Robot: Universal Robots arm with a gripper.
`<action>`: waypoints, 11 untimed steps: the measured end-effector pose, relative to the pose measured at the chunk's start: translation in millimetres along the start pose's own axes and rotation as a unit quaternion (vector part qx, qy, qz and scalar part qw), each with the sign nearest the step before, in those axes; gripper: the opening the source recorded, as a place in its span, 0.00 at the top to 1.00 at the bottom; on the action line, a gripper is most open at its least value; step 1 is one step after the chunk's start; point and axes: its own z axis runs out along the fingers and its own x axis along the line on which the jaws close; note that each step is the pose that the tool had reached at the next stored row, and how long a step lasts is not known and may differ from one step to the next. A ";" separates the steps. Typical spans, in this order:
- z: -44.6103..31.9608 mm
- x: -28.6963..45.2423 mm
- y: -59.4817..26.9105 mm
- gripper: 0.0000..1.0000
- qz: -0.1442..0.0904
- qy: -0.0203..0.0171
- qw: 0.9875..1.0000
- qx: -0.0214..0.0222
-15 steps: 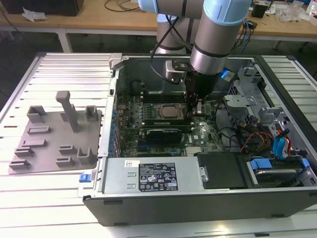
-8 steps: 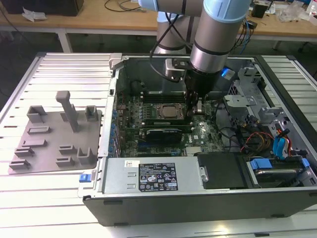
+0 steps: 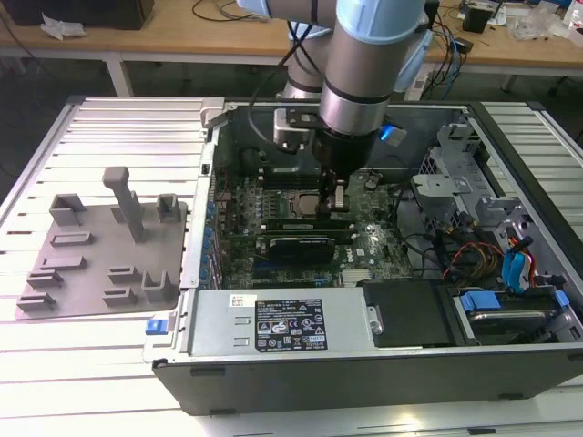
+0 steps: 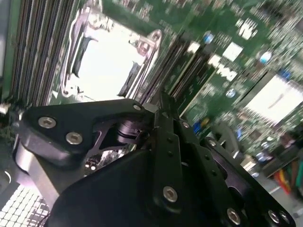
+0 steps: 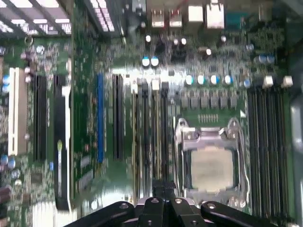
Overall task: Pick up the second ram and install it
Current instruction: 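Press down the second ram until it locks into place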
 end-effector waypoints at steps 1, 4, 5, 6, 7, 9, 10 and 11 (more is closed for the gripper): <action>0.5 0.2 3.9 0.92 0.000 0.000 1.000 0.000; 2.9 1.8 25.6 0.92 0.000 0.000 1.000 0.000; 3.3 2.2 29.1 0.92 0.000 0.000 1.000 0.000; 4.0 2.6 35.7 0.92 0.000 0.000 1.000 0.000; 4.6 2.7 38.6 0.92 0.000 0.000 1.000 0.000; 6.5 2.8 39.8 0.92 0.000 0.000 1.000 0.000; 7.4 2.9 39.9 0.92 0.000 0.000 1.000 0.000; 8.8 2.9 39.9 0.92 0.000 0.000 1.000 0.000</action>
